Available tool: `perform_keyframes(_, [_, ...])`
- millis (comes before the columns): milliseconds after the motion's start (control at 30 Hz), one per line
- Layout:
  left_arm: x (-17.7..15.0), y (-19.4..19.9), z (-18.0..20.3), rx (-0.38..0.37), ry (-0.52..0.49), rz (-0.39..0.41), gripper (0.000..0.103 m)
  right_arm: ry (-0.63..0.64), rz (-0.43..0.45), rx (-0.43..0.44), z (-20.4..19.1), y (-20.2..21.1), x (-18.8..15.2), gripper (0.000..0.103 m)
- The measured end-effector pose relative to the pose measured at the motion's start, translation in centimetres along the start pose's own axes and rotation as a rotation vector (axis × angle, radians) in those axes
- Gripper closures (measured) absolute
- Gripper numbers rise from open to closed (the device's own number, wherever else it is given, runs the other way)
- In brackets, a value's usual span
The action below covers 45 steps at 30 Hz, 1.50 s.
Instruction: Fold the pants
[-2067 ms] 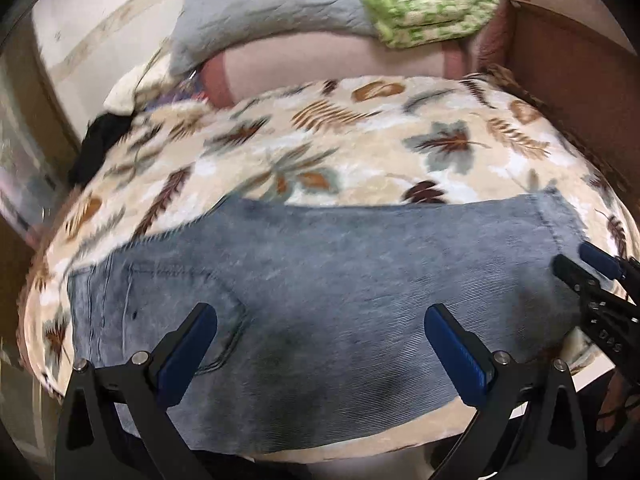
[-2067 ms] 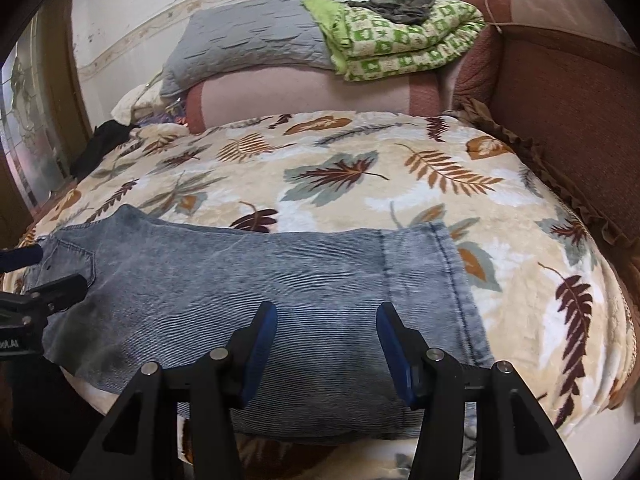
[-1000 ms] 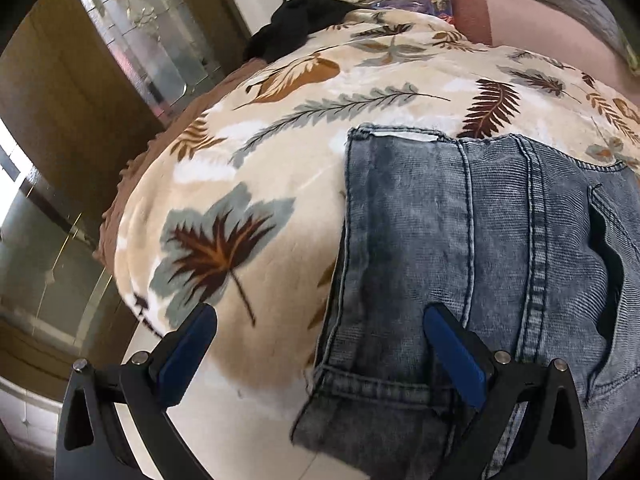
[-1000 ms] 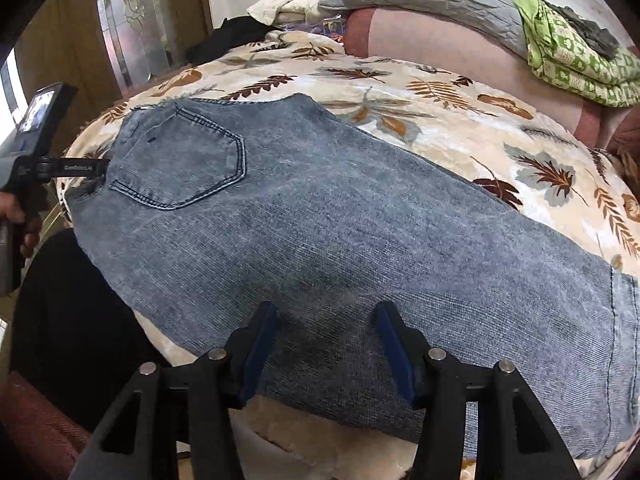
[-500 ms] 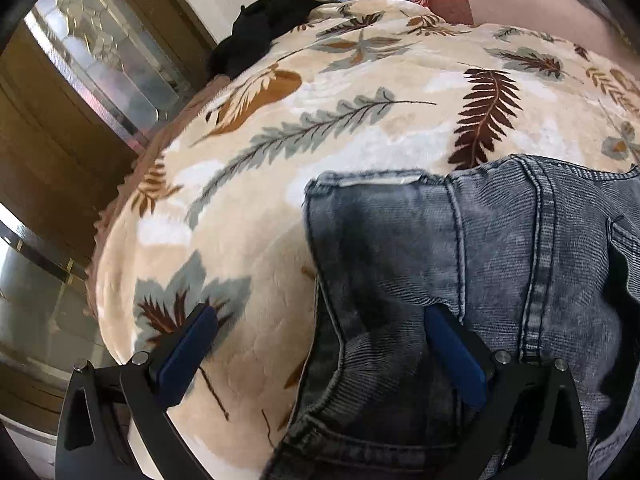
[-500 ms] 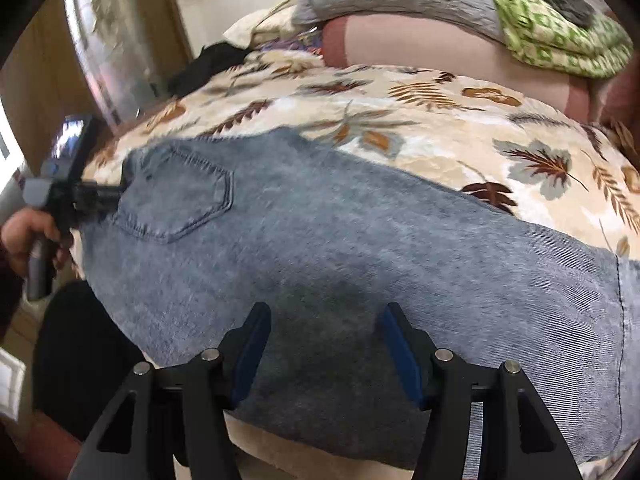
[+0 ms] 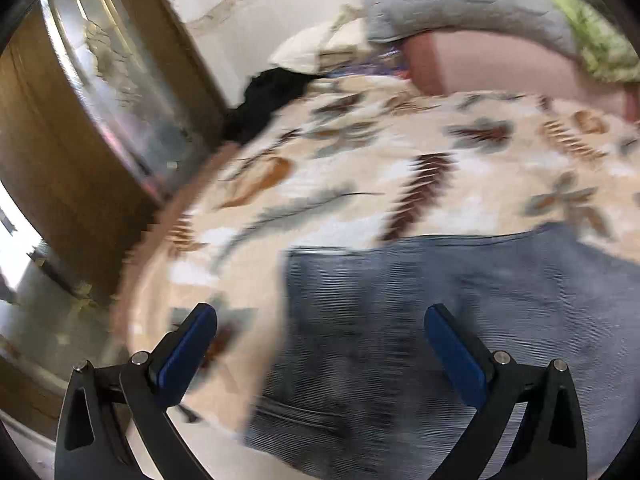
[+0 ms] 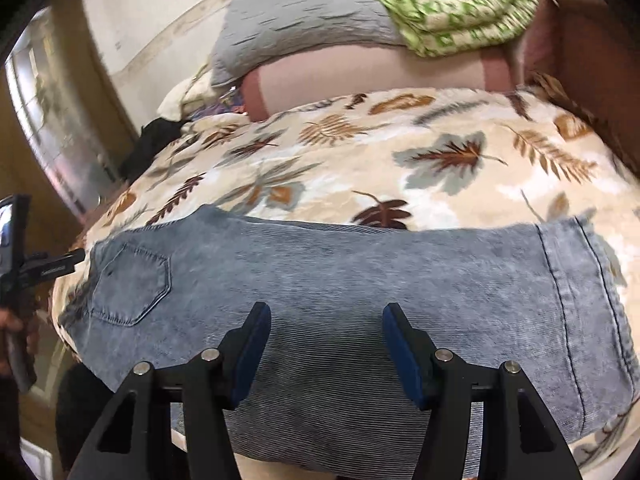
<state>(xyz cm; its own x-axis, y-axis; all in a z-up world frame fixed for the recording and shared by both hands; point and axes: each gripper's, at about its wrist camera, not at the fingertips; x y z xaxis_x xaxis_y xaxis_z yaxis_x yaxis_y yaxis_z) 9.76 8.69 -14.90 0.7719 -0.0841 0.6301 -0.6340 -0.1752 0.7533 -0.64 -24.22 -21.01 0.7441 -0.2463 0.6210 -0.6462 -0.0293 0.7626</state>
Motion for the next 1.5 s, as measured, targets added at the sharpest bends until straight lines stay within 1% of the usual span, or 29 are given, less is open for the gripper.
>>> perform_keyframes(33, [0.0,-0.1,1.1,-0.063,-0.009,-0.025,0.000,-0.002,-0.002,-0.006,0.2,-0.1,0.0,0.041])
perform_keyframes(67, [0.1,-0.3,2.5,-0.104,-0.029,-0.049,0.000,0.001,-0.006,-0.018,0.3,-0.3,0.1,0.041])
perform_keyframes(167, [-0.3,-1.0,6.8,-0.153,-0.107,-0.084,0.000,-0.011,-0.023,-0.038,0.8,-0.5,-0.1,0.041])
perform_keyframes(267, [-0.9,-1.9,10.7,-0.196,-0.165,-0.119,0.000,-0.012,-0.038,-0.087,1.4,-0.9,-0.1,0.041])
perform_keyframes(367, [-1.2,-3.2,13.5,-0.204,-0.205,-0.156,0.000,-0.021,-0.060,-0.108,2.1,-1.4,-0.2,0.041])
perform_keyframes(433, [-1.4,-4.2,14.5,-0.182,-0.217,-0.180,0.000,-0.038,-0.085,-0.128,2.9,-2.0,-0.3,0.041])
perform_keyframes(500, [-1.1,-4.8,14.5,-0.188,-0.199,-0.181,0.000,-0.066,-0.102,-0.124,3.7,-2.3,-0.3,0.041])
perform_keyframes(600, [-0.6,-5.7,14.6,-0.196,-0.185,-0.187,0.000,-0.091,-0.098,-0.116,4.5,-2.4,-0.1,0.041])
perform_keyframes(767, [0.1,-6.9,15.3,-0.173,-0.193,-0.175,0.000,-0.045,-0.085,-0.158,3.9,-2.8,0.1,0.041])
perform_keyframes(800, [0.3,-7.0,15.3,-0.169,-0.190,-0.184,0.000,-0.039,-0.083,-0.162,3.8,-2.8,0.1,0.041])
perform_keyframes(900, [0.5,-6.1,15.3,-0.147,-0.177,-0.205,0.000,-0.063,-0.066,-0.128,4.5,-2.0,0.2,0.041])
perform_keyframes(967, [0.0,-4.4,15.7,-0.158,-0.207,-0.181,0.000,-0.087,-0.039,-0.115,5.3,-1.1,0.3,0.041])
perform_keyframes(1067, [-1.1,-1.2,16.8,-0.183,-0.258,-0.117,0.000,-0.123,0.020,-0.124,7.3,0.7,0.2,0.041])
perform_keyframes(1100, [-1.5,0.1,17.3,-0.200,-0.270,-0.091,0.000,-0.134,0.041,-0.146,8.2,1.5,0.1,0.041])
perform_keyframes(1200, [-2.4,2.5,18.4,-0.261,-0.283,-0.059,0.000,-0.170,0.086,-0.209,10.9,3.8,-0.5,0.041])
perform_keyframes(1267, [-3.4,3.9,19.4,-0.309,-0.296,-0.054,0.000,-0.211,0.112,-0.227,12.9,5.5,-1.0,0.041])
perform_keyframes(1333, [-4.4,4.9,20.5,-0.355,-0.316,-0.059,0.000,-0.282,0.134,-0.231,15.6,7.5,-1.9,0.038])
perform_keyframes(1367, [-4.6,5.2,20.9,-0.371,-0.326,-0.060,0.000,-0.313,0.136,-0.227,16.6,8.1,-2.4,0.035])
perform_keyframes(1433, [-5.2,5.4,22.3,-0.390,-0.362,-0.071,0.000,-0.380,0.116,-0.205,18.8,8.7,-3.4,0.034])
perform_keyframes(1500, [-5.7,5.4,23.3,-0.382,-0.386,-0.082,0.000,-0.447,0.073,-0.152,20.4,8.4,-4.4,0.034])
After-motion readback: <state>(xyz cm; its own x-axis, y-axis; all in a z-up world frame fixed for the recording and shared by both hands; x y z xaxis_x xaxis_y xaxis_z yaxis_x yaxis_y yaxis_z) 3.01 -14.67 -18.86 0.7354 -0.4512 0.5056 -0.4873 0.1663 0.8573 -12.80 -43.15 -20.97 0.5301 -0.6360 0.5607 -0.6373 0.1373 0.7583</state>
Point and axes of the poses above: each gripper's, at about its wrist camera, not at the fingertips, and y roughly against the way its jaws point, z to its right, x to its top, and after that the axes turned 9 degrees about -x, right-handed
